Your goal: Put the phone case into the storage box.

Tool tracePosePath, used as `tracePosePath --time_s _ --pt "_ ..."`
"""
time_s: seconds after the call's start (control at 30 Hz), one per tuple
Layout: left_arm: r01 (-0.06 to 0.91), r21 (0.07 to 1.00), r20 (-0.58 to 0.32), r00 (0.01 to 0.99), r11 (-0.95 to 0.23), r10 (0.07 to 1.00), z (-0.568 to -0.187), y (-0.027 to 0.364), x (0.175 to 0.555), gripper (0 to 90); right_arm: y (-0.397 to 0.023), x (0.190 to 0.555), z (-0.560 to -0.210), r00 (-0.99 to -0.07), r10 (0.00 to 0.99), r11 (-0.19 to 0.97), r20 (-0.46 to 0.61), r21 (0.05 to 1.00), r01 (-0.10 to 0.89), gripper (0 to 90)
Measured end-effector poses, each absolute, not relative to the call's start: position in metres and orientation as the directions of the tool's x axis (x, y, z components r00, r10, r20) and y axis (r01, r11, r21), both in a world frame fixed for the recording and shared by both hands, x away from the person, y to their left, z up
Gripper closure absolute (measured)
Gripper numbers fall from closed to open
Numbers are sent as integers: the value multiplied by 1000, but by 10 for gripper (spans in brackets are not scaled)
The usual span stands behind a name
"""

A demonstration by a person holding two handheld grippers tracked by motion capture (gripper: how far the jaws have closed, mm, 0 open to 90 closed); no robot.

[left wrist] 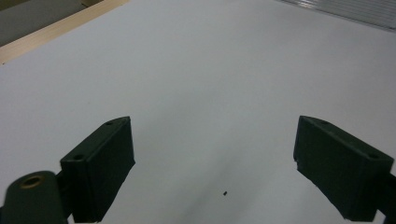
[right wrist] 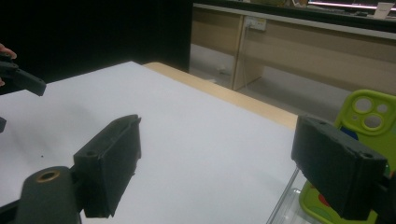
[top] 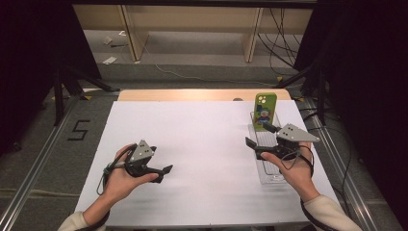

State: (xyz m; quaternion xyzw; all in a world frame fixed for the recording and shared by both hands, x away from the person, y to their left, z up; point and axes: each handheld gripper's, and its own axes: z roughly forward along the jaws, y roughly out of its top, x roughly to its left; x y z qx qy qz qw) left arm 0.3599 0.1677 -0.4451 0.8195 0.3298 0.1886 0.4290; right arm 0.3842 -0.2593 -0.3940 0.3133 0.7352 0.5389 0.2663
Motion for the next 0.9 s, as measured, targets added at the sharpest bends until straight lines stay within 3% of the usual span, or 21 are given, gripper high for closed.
tracePosePath --time_s 0.9 --pt "376 831 26 710 -410 704 -445 168 360 119 -273 362 -403 -672 738 232 -56 957 175 166"
